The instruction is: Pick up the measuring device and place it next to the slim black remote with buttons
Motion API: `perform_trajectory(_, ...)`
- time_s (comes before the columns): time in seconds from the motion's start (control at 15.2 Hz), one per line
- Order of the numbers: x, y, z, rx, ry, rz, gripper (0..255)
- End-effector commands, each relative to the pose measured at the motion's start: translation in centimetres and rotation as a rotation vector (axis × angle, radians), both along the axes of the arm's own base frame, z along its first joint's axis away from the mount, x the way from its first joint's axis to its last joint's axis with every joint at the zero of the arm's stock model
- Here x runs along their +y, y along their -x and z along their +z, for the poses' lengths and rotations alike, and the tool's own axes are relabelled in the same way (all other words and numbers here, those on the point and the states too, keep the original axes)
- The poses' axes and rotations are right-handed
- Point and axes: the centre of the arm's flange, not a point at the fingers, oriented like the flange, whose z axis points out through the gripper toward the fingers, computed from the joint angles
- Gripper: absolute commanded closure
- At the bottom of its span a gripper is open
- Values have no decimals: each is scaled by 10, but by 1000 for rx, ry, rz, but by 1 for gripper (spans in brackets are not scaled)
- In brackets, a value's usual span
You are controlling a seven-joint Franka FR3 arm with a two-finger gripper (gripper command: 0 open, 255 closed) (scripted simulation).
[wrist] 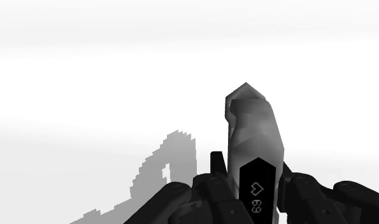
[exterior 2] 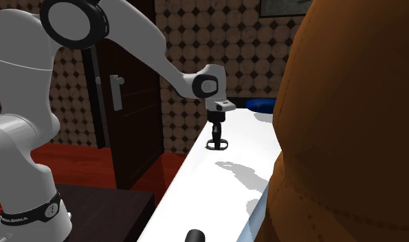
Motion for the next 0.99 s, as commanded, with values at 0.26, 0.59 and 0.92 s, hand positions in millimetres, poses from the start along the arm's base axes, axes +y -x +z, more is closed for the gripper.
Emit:
perform_trajectory(0.26, 1, 0, 32, 0, 0, 0, 255)
perform_trajectory(0.59, 1, 0, 58, 0, 0, 0, 255)
perform_trajectory(0.92, 1, 0, 84, 0, 0, 0, 255)
